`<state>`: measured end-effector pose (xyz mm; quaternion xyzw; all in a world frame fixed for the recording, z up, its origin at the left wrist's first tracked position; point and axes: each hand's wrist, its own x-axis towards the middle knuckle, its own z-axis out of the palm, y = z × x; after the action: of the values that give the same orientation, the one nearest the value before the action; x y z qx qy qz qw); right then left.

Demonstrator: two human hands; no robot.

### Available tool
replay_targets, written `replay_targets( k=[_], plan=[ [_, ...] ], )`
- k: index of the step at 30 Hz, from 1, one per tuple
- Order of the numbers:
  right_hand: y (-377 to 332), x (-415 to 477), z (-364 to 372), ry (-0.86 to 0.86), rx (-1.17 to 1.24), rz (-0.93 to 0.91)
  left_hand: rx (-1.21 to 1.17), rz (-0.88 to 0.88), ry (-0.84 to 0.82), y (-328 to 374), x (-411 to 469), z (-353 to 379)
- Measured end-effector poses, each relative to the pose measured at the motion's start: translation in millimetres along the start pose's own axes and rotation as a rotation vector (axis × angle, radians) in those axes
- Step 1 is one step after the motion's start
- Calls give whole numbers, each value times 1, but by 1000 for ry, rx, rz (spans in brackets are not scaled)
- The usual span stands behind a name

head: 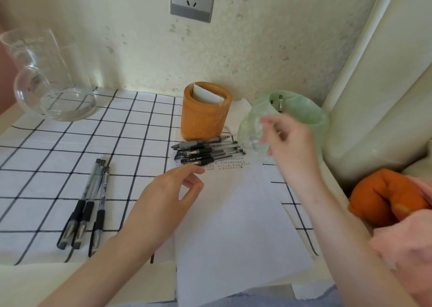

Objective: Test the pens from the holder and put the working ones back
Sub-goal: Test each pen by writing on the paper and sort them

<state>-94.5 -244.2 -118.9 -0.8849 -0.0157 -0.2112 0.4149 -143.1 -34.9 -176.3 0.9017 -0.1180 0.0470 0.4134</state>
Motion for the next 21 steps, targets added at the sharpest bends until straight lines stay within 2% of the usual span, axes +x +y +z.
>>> replay_targets(
  k=[3, 5, 7, 12, 16, 21],
  plan=[
    [6, -43, 32, -319, -89, 1, 52, -7, 13, -1, -2, -2],
    [8, -59, 49, -437, -224, -71, 85, -23, 56, -1, -2, -5],
    [6, -63, 57, -457, -245, -97, 163, -42, 132, -3, -3, -10],
    [2, -60, 67, -481, -306, -134, 593, -126, 235, -33, -4, -31],
    [1, -59, 69, -483, -309, -147, 843, -341, 115, -38, -9, -47],
    [4, -56, 65, -449, -302, -141, 960, -357, 58, -41, -13, -46]
  ],
)
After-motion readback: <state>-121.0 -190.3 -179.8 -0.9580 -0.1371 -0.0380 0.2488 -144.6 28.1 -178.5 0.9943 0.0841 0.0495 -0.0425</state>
